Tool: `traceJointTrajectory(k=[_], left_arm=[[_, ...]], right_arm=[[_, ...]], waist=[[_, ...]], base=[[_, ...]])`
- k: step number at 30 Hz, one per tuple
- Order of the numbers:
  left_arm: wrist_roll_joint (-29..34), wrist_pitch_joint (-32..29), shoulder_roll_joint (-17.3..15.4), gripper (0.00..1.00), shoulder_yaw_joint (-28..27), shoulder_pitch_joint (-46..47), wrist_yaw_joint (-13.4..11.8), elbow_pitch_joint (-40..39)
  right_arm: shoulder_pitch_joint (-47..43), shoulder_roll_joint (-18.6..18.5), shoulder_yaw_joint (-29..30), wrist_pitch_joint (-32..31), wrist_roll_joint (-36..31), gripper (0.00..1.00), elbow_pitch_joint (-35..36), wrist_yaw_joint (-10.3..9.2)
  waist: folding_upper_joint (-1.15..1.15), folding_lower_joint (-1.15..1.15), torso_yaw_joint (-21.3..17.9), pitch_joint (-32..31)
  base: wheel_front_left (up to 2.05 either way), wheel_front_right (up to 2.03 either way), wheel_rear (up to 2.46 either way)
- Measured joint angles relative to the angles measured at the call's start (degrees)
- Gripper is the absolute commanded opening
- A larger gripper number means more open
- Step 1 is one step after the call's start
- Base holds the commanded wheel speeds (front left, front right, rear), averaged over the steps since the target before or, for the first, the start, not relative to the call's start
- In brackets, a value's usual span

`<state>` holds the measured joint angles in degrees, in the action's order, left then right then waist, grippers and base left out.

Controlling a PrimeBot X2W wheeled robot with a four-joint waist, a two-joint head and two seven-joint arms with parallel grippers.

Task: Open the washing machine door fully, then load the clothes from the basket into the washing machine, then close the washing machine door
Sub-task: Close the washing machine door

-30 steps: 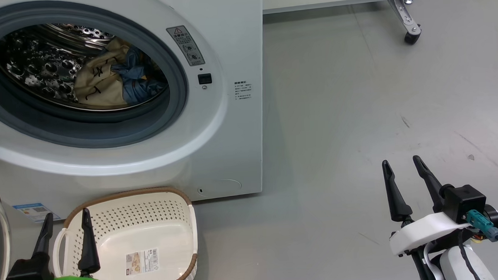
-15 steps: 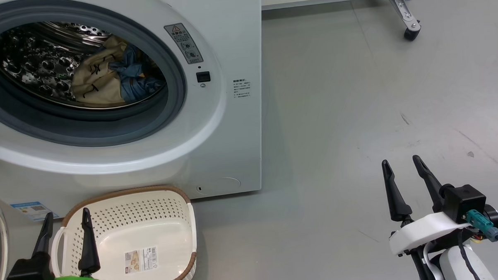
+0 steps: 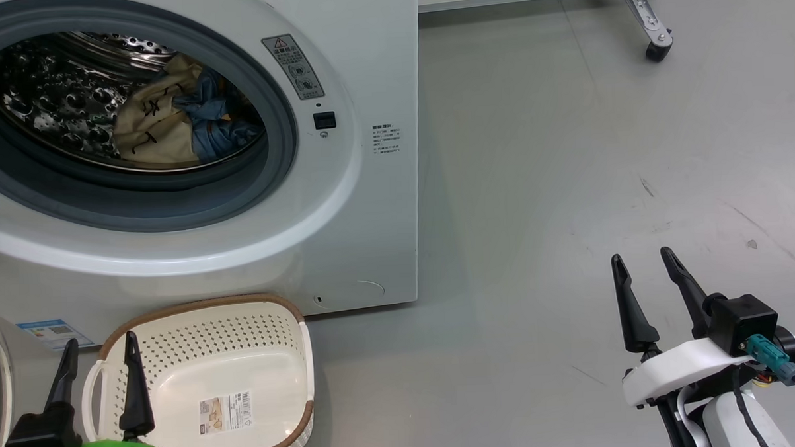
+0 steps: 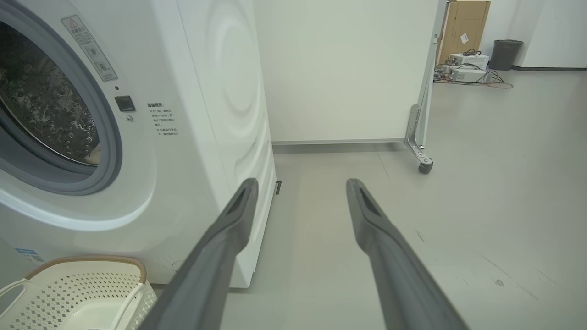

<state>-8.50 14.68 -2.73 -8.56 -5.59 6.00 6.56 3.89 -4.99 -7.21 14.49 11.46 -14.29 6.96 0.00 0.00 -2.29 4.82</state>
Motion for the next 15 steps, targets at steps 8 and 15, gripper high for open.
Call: traceJointTrajectory(k=[8, 15], left_arm=[[0.2, 0.0, 0.1, 1.00, 0.0, 0.0, 0.0, 0.0], [0.3, 0.0, 0.1, 1.00, -0.1, 0.0, 0.0, 0.0]], right_arm=[[0.0, 0.0, 0.0, 0.0, -0.1, 1.00, 0.0, 0.00], [0.0, 0.0, 0.0, 0.0, -0.1, 1.00, -0.1, 0.01]], waist=[[0.00, 0.00, 0.1, -0.2], [0.00, 0.00, 0.3, -0.3]], base=[[-0.56, 0.56, 0.00], [-0.89, 0.89, 0.00]])
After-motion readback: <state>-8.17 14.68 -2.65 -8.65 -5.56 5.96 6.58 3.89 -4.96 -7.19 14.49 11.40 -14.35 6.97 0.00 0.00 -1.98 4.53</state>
